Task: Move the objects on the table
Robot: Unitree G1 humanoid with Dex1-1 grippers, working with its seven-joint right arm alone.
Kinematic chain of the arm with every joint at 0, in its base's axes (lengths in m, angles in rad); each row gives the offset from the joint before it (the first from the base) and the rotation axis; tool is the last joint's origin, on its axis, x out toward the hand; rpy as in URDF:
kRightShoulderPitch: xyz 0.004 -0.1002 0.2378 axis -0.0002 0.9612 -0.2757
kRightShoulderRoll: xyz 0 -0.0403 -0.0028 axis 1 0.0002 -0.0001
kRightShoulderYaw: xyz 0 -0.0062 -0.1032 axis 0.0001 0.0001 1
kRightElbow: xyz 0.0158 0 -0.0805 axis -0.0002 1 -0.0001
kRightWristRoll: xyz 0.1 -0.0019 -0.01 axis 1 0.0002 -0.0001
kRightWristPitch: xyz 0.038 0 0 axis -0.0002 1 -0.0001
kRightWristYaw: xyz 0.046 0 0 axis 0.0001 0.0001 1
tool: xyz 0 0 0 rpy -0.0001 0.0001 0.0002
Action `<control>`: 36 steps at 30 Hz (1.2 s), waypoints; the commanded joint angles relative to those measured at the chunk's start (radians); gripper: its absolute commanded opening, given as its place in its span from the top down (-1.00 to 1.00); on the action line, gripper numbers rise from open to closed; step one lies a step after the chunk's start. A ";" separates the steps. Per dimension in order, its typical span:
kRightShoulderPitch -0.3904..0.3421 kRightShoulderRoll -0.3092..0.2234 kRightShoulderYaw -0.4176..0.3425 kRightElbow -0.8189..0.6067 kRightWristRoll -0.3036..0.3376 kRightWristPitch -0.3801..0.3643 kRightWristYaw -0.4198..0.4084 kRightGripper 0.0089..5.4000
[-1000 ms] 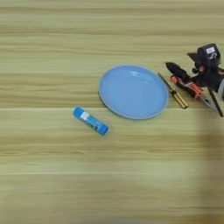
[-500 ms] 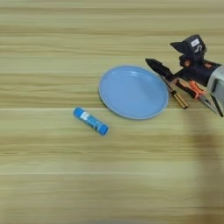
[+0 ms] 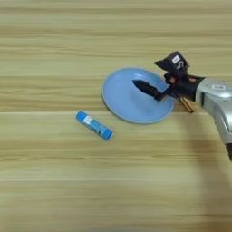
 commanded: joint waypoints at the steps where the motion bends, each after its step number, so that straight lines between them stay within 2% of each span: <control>1: -0.048 -0.012 0.004 -0.012 -0.012 -0.015 -0.011 -0.99; 19: -0.045 0.002 0.067 0.153 -0.085 -0.062 0.017 -0.99; 30: -0.014 -0.024 0.095 0.134 -0.117 -0.079 0.085 -0.99; 36: 0.013 -0.058 0.109 0.086 -0.128 -0.071 0.138 -0.99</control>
